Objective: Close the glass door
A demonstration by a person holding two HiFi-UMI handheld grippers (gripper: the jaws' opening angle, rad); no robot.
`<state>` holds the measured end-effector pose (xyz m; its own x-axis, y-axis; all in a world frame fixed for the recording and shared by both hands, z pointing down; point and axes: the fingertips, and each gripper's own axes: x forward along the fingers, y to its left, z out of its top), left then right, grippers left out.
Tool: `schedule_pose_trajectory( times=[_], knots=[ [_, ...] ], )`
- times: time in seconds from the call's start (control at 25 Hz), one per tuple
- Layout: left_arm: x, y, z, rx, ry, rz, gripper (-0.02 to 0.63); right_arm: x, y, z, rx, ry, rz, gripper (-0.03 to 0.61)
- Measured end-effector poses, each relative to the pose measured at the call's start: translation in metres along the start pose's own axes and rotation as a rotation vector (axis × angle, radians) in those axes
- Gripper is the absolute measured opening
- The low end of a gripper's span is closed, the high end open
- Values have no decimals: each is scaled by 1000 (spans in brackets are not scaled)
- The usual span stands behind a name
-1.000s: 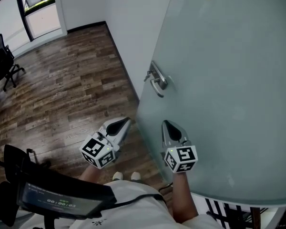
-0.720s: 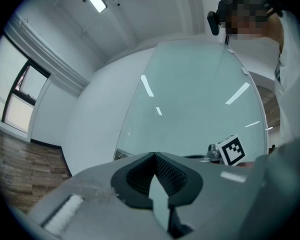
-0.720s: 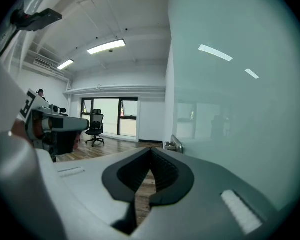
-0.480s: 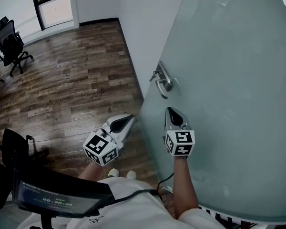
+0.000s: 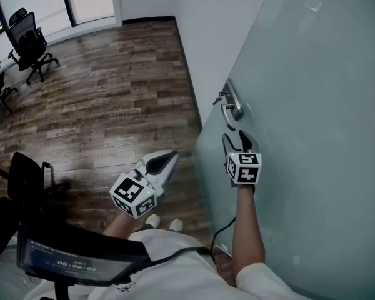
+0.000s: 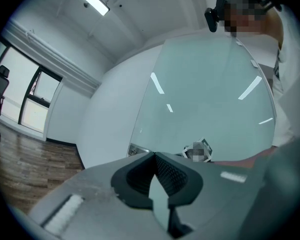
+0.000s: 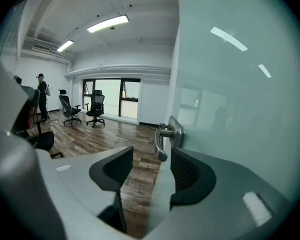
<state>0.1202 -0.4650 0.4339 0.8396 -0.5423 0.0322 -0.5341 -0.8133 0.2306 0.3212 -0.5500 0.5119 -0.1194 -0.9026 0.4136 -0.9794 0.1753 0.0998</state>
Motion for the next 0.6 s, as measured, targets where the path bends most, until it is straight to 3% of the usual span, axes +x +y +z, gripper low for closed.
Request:
schedule_pose_trajectory(
  times=[0.28, 0.6],
  knots=[
    [-12, 11, -4, 4, 11, 48, 0, 39, -9, -5, 35, 69, -40, 287],
    [-29, 24, -10, 4, 20, 102, 0, 62, -8, -11, 53, 71, -29, 284]
  ],
)
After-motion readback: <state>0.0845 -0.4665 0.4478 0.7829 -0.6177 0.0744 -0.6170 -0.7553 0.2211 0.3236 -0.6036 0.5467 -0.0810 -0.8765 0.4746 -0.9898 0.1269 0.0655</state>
